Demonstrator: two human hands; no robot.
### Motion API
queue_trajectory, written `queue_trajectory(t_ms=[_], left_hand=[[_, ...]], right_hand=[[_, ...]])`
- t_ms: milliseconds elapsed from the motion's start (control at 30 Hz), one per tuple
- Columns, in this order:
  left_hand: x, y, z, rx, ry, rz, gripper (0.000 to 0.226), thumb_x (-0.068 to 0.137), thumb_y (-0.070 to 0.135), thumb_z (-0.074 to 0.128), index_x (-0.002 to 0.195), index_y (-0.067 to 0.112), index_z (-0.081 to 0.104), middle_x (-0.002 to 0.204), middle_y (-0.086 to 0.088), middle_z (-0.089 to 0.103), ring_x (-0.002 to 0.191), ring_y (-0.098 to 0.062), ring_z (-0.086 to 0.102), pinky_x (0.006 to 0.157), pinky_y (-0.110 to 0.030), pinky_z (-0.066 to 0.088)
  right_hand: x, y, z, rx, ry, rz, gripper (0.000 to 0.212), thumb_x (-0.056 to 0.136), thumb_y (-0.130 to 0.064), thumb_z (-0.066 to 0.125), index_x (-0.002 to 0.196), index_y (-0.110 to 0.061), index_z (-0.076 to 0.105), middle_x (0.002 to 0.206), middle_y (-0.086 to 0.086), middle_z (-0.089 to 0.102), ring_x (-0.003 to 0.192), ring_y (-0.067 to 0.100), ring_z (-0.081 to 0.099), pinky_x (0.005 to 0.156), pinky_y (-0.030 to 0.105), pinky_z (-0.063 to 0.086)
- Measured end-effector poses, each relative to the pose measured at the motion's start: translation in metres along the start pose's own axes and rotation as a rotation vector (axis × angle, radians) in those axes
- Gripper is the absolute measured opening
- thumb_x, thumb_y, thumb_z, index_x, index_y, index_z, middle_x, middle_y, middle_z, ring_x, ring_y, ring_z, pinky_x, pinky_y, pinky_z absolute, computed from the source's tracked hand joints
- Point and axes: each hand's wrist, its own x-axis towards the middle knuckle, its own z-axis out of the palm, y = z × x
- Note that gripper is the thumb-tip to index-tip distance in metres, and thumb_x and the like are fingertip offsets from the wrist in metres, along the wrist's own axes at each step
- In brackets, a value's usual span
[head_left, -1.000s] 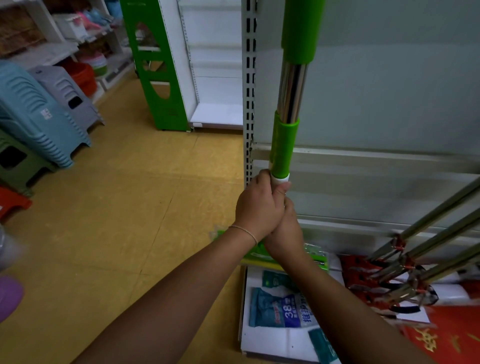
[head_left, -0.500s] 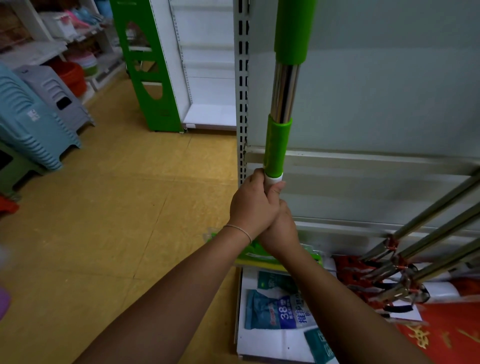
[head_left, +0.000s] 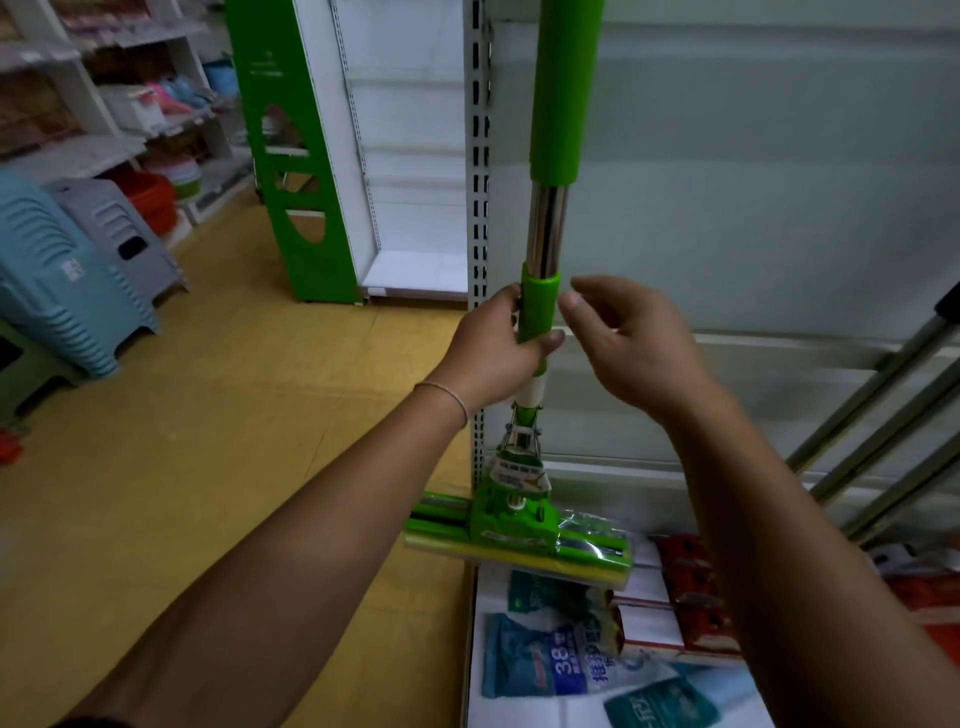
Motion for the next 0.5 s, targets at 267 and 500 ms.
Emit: queue_trajectory(t_ms=[267,500], left_hand=[[0.005,0.004,0.011,0.298,0.062,0.136,0.048,0.092,0.009,0.052,0.138,0.011,0.037,0.107,-0.013,0.065,0.076,-0.02,0.056,0.051,-0.02,0.034],[0.01,0.006,0.005,0.349,0.027,0.189,0.027,0.091,0.008,0.051,0.118,0.004,0.052,0.095,-0.013,0.061,0.084,-0.031,0.06,0.053,-0.029,0.035]], right_hand=[[0.023,-0.04,0.013,-0.064,0.101,-0.193,0.039,0.099,-0.032,0.05,0.131,-0.01,0.044,0.115,0.01,0.061,0.105,0.027,0.057,0.086,0.04,0.048],[0.039,-0.044,0.021,-0.061,0.151,-0.111,0.033,0.099,-0.02,0.046,0.13,-0.008,0.042,0.103,0.013,0.064,0.092,0.035,0.06,0.069,0.032,0.04]])
